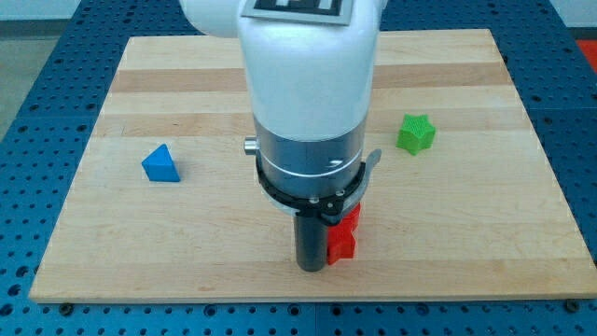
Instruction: Push the yellow hexagon into the blue cube
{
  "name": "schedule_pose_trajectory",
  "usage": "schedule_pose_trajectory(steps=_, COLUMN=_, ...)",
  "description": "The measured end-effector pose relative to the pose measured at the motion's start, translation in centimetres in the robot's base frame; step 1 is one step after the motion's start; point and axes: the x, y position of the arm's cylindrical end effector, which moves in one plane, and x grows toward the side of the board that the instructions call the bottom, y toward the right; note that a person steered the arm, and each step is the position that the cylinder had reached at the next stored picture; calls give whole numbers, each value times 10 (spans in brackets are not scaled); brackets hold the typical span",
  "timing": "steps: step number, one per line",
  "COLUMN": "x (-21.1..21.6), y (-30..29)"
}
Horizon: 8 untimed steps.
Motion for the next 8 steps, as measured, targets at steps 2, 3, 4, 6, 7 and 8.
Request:
schedule_pose_trajectory(steps=2, x=-10, y=-51)
schedule_pose_trajectory(steps=3, x=-59, y=-52)
schedule_pose_trajectory(steps=4, x=-69, y=-33)
schedule_pose_trajectory(steps=6, x=-89, y=-10)
schedule_pose_trajectory(steps=7, x=-99, y=14)
schedule_pose_trajectory(steps=8, x=-99, y=38)
